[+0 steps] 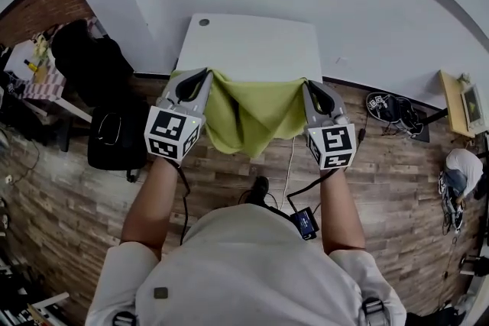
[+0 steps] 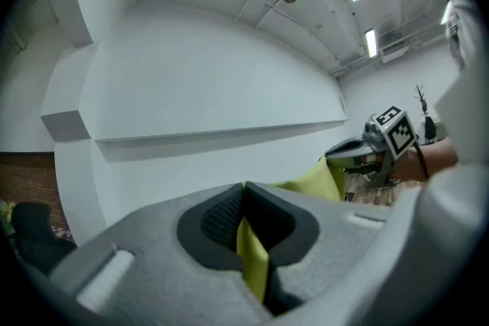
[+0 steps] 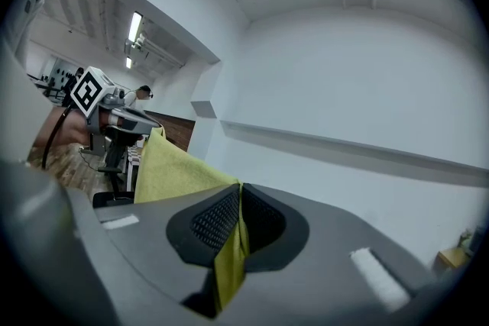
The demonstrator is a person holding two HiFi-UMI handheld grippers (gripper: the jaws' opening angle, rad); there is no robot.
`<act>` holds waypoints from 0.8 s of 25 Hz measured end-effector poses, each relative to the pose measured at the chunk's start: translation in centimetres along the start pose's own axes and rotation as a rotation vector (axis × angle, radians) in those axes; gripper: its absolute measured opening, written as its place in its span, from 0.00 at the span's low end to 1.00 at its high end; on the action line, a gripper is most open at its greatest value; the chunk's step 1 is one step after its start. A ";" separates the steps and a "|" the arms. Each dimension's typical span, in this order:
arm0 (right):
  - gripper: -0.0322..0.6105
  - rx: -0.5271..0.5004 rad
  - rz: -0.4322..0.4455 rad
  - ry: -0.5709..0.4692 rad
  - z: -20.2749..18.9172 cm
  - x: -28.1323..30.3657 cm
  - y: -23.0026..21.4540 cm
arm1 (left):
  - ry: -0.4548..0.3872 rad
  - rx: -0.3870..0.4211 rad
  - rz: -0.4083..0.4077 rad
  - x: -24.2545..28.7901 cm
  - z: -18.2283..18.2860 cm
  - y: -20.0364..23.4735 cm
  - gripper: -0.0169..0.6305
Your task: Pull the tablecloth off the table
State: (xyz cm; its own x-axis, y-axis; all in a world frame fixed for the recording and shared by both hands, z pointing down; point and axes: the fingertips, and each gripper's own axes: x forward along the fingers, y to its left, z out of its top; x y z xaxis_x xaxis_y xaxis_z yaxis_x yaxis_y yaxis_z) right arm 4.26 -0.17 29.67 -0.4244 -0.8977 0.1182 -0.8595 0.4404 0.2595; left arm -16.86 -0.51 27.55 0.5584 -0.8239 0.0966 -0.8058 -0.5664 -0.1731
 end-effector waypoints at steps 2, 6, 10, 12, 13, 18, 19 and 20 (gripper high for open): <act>0.08 -0.001 -0.013 0.001 0.5 -1.8 1.8 | -0.008 0.006 -0.010 -2.4 0.1 -0.5 0.04; 0.08 -0.004 -0.032 0.003 0.9 -5.1 4.7 | -0.015 0.013 -0.032 -6.5 -0.2 -1.7 0.04; 0.08 0.002 -0.042 0.006 1.5 -7.8 7.4 | -0.020 0.009 -0.052 -10.0 -0.4 -2.4 0.04; 0.08 0.003 -0.038 0.007 1.7 -8.9 8.2 | -0.028 0.007 -0.057 -11.1 0.0 -2.9 0.04; 0.08 0.002 -0.036 0.009 1.8 -9.4 8.5 | -0.032 0.005 -0.058 -11.6 0.2 -3.2 0.04; 0.08 0.003 -0.020 -0.001 1.8 -11.7 8.5 | -0.054 -0.016 -0.060 -13.1 0.8 -5.7 0.04; 0.08 0.005 -0.015 -0.007 1.9 -12.2 8.3 | -0.055 -0.016 -0.058 -13.2 1.0 -6.4 0.04; 0.08 0.003 -0.008 -0.013 1.9 -12.7 8.0 | -0.054 -0.015 -0.056 -13.2 1.1 -7.1 0.04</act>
State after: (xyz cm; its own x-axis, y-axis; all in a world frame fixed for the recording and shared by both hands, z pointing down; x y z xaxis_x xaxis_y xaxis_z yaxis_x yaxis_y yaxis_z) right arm 2.23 14.75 28.44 -0.4206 -0.9013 0.1039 -0.8640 0.4329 0.2572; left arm -18.33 14.40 26.41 0.6123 -0.7889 0.0523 -0.7756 -0.6122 -0.1538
